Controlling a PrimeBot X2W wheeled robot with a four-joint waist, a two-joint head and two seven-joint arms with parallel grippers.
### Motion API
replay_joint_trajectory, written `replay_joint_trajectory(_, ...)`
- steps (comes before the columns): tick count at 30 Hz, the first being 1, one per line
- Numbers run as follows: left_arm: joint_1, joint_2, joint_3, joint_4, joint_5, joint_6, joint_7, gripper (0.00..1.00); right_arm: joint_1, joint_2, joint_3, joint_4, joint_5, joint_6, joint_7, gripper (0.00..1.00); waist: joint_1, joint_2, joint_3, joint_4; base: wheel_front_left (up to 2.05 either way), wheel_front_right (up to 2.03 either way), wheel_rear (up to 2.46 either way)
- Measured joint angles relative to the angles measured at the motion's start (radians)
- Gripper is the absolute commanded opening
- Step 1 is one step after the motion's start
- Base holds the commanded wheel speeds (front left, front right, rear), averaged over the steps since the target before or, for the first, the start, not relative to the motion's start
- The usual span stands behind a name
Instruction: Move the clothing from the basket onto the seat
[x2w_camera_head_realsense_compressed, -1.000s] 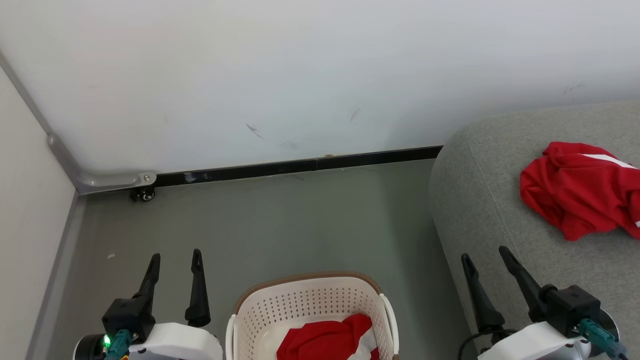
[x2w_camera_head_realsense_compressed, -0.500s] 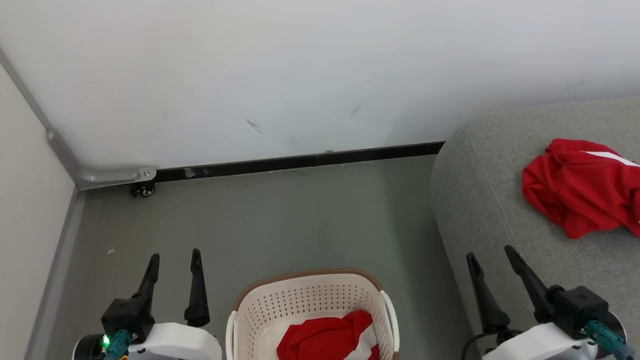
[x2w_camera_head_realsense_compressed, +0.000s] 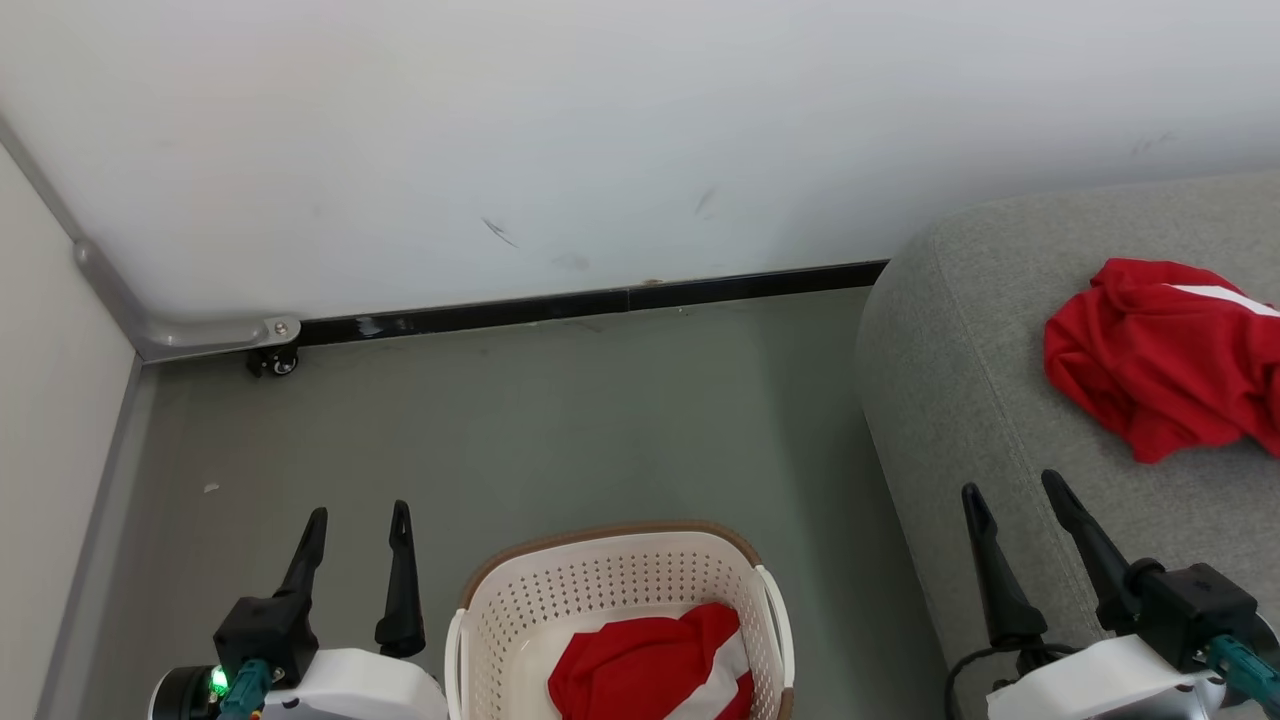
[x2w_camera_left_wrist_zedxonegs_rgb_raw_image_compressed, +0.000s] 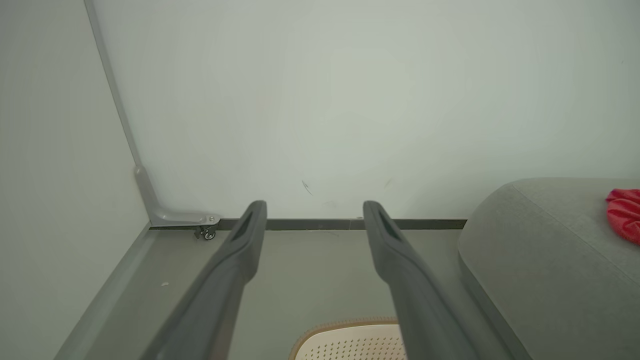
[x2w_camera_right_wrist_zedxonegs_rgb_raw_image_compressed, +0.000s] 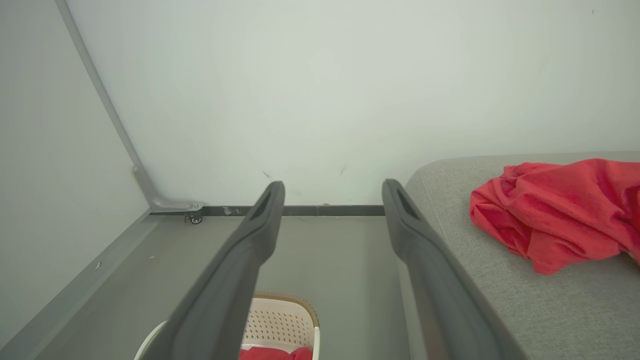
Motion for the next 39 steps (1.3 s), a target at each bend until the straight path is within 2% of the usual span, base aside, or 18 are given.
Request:
replay_joint_trajectory(10,-0.009,0.016,-0.027,0.022,0.017,-0.019,0.000,1.00,-0.003,0.001,-0.013,-0.038,-0.008,0.000,0.000,1.00,0.0000,0.0000,0.043,-0.016,0.00,0.00,0.00)
replay_joint_trajectory(20,-0.095,0.033,-0.060,0.049,0.047,-0.045,0.017,1.00,-0.009,0.002,-0.044,-0.074,-0.012,0.000,0.000,1.00,0.0000,0.0000,0.104,-0.040,0.00,0.00,0.00)
replay_joint_trajectory(34,-0.176,0.038,-0.101,0.145,0.072,-0.077,0.056,1.00,-0.053,0.004,-0.091,-0.109,-0.016,0.000,-0.014,1.00,0.0000,0.0000,0.205,-0.082,0.00,0.00,0.00)
replay_joint_trajectory(39,-0.200,0.056,-0.117,0.186,0.089,-0.089,0.070,1.00,-0.099,0.004,-0.101,-0.114,-0.015,0.000,-0.023,1.00,0.0000,0.0000,0.242,-0.096,0.00,0.00,0.00)
